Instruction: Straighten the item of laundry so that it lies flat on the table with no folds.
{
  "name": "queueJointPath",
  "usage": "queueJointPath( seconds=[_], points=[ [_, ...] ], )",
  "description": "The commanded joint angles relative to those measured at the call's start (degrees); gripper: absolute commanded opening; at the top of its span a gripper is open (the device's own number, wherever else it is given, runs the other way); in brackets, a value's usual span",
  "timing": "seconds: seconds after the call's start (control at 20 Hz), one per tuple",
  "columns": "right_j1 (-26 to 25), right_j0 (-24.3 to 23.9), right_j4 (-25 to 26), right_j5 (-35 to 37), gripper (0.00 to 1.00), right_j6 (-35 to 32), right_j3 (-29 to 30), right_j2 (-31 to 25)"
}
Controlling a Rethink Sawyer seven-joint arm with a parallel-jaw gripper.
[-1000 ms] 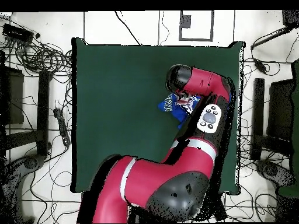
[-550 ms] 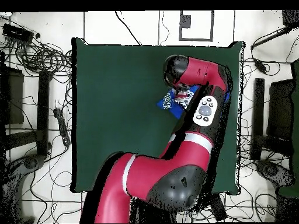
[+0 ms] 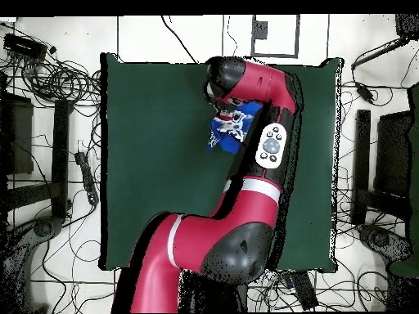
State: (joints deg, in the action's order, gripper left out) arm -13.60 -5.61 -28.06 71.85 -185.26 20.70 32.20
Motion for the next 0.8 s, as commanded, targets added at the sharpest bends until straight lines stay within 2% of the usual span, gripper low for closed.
queueJointPath(
  seconds=[0.05,0.2,0.4,0.45,0.55,0.8],
  points=[
    [1.16,4.23,-6.98,6.15,0.0,-25.5,0.82,-0.71],
    [4.0,5.42,-5.31,3.09,0.0,-22.56,6.56,-1.62],
    [11.66,5.7,0.16,-9.37,0.0,-10.18,24.97,-5.53],
    [13.69,5.05,1.71,-14.13,0.0,-5.42,30.39,-6.63],
    [16.23,3.78,3.83,-19.4,0.0,1.47,36.48,-7.89],
    [20.54,-0.1,8.98,-29.15,0.0,13.25,45.33,-11.18]
  ],
)
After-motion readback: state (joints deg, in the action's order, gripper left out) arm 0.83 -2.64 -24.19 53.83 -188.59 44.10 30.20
